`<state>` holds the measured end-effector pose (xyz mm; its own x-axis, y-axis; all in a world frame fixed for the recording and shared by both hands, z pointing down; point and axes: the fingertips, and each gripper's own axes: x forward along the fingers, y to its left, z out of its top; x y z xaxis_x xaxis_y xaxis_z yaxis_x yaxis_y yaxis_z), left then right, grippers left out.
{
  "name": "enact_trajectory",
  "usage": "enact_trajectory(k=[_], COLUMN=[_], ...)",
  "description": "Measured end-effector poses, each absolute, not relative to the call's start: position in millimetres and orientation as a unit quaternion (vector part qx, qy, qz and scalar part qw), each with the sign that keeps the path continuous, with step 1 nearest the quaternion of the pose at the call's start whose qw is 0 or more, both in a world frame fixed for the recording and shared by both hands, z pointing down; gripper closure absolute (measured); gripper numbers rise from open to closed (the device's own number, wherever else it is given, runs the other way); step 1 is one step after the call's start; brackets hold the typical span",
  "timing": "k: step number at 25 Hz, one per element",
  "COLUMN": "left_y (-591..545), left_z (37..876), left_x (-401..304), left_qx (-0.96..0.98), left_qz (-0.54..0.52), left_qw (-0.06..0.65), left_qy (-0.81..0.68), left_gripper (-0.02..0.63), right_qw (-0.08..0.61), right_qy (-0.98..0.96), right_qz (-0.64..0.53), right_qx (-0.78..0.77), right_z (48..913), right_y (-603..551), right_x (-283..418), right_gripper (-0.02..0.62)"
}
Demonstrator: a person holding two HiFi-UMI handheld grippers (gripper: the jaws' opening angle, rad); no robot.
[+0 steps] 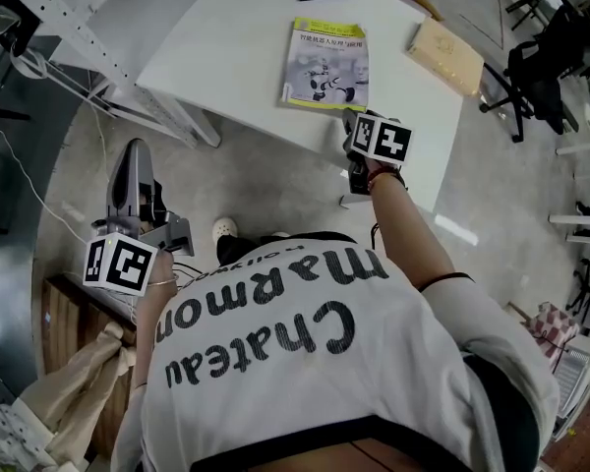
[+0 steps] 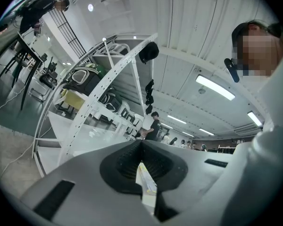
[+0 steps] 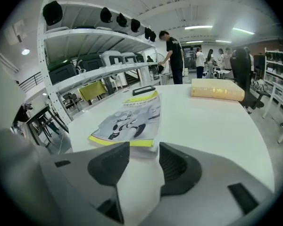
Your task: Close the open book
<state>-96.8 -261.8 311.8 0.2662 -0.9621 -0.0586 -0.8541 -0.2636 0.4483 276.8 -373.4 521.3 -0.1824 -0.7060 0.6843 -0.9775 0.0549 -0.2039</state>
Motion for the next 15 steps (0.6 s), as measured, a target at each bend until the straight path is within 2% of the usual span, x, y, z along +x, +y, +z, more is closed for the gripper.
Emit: enact_trajectory(k=[11,15], left_y=[-260.2,-262.7], left_z=[308.1,291.5], left_x=[-79.8,-67.1], left_qx=[0.784,0.798], left_qz=[-0.153,-0.148], left_qw=[0.16,0.147], left_qy=[-0.58,-0.566], left_gripper=[0.583,0.583], right_qw=[0.144,0.086], right_qy=[-0.682,-0.701], right_qz=[0.318,0.277], right_qx=[0.643,0.651], right_z=[472.1,418.7], right_y=[-374.4,-377.9], right_x=[323.7,318.6], right_gripper=[0.411,0.477])
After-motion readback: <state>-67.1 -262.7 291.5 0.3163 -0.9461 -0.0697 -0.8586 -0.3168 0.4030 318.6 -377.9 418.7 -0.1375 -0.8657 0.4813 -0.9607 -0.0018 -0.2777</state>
